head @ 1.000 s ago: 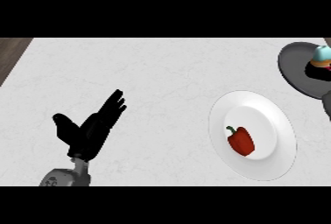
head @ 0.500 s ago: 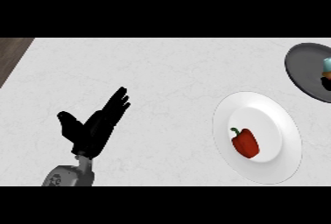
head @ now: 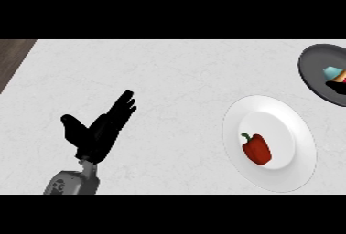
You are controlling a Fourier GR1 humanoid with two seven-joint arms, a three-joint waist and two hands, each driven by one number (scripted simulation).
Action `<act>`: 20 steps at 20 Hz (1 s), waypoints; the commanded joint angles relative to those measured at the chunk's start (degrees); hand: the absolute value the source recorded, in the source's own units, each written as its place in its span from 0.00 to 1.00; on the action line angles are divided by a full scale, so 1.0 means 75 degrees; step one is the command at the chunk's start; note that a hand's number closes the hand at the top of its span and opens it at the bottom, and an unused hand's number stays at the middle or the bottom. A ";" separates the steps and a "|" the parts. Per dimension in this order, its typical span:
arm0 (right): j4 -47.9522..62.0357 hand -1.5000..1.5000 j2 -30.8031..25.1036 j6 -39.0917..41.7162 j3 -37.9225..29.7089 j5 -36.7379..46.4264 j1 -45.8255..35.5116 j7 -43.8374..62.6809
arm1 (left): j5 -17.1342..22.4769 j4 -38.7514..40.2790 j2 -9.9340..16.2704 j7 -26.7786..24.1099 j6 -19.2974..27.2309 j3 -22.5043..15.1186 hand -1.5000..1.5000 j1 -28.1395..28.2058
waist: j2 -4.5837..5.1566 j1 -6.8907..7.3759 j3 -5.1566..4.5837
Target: Pick the cupcake from the plate and place it in the pan
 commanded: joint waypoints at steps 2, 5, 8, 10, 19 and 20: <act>-0.0359 0.00 0.0112 0.0362 -0.1061 -0.1220 -0.0055 -0.1173 | -0.0031 -0.0046 -0.0110 -0.0069 0.0120 0.0007 0.50 0.0058 | -0.0058 -0.0113 0.0013; -0.0200 0.00 -0.0163 0.1228 -0.1548 -0.1776 0.0068 -0.1430 | -0.0088 0.0040 -0.0099 -0.0035 0.0139 -0.0043 0.50 0.0225 | -0.0032 -0.0137 0.0010; 0.0059 0.00 -0.0483 0.2257 -0.1890 -0.2185 0.0313 -0.1573 | 0.0038 -0.0218 0.0190 0.0042 0.0040 0.0235 0.50 0.0229 | -0.0106 -0.0182 -0.0016; 0.0187 0.00 -0.0671 0.2874 -0.1960 -0.2290 0.0461 -0.1720 | 0.0001 -0.0041 0.0157 -0.0063 -0.0070 0.0141 0.50 0.0233 | -0.0068 -0.0198 -0.0015; 0.0409 0.00 -0.1180 0.5236 -0.2082 -0.2624 0.1488 -0.2877 | 0.0041 -0.0012 0.0096 0.0147 0.0032 0.0260 0.50 0.0083 | -0.0154 -0.0353 -0.0036; 0.0439 0.00 -0.1310 0.5592 -0.2074 -0.2631 0.1749 -0.3026 | 0.0102 -0.0219 0.0124 0.0196 0.0065 0.0313 0.50 0.0228 | -0.0173 -0.0349 -0.0034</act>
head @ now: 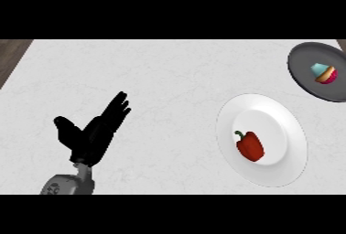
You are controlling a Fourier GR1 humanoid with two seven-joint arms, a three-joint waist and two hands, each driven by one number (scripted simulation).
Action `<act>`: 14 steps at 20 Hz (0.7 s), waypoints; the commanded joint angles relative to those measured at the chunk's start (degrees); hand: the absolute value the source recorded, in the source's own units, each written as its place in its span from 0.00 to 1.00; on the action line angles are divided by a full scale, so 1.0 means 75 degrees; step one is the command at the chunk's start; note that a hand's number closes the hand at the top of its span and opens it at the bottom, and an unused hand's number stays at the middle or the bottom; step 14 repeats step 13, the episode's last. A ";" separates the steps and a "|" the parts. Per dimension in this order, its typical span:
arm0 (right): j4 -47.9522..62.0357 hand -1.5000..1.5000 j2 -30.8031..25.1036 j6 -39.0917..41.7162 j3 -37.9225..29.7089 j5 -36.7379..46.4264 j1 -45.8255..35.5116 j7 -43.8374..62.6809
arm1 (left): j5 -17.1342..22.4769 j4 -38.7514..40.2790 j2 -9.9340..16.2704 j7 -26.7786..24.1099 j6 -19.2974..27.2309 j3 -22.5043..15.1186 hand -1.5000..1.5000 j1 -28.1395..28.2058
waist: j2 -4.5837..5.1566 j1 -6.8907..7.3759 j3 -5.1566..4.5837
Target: Pick the cupcake from the plate and place it in the pan
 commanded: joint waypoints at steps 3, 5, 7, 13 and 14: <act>0.0074 0.00 -0.0368 0.1093 -0.0054 -0.0174 0.0548 -0.0458 | -0.0333 -0.0037 -0.0242 -0.0075 0.0213 -0.0310 0.50 0.0172 | -0.0031 0.0001 -0.0002; 0.0056 0.00 -0.0311 0.1266 0.0044 -0.0140 0.0737 -0.0665 | -0.0087 0.0231 -0.0070 -0.0145 0.0029 0.0092 0.50 -0.0061 | -0.0043 -0.0053 -0.0015; 0.0015 0.00 -0.0235 0.1429 0.0086 -0.0196 0.0773 -0.0807 | -0.0026 0.0085 -0.0012 -0.0228 -0.0161 0.0045 0.50 0.0209 | -0.0077 -0.0064 -0.0025; -0.0024 0.00 -0.0312 0.1744 0.0197 -0.0260 0.1156 -0.1080 | -0.0065 -0.0070 -0.0007 -0.0062 -0.0163 0.0041 0.50 0.0250 | -0.0102 -0.0110 -0.0029; -0.0024 0.00 -0.0312 0.1744 0.0197 -0.0260 0.1156 -0.1080 | -0.0065 -0.0070 -0.0007 -0.0062 -0.0163 0.0041 0.50 0.0250 | -0.0102 -0.0110 -0.0029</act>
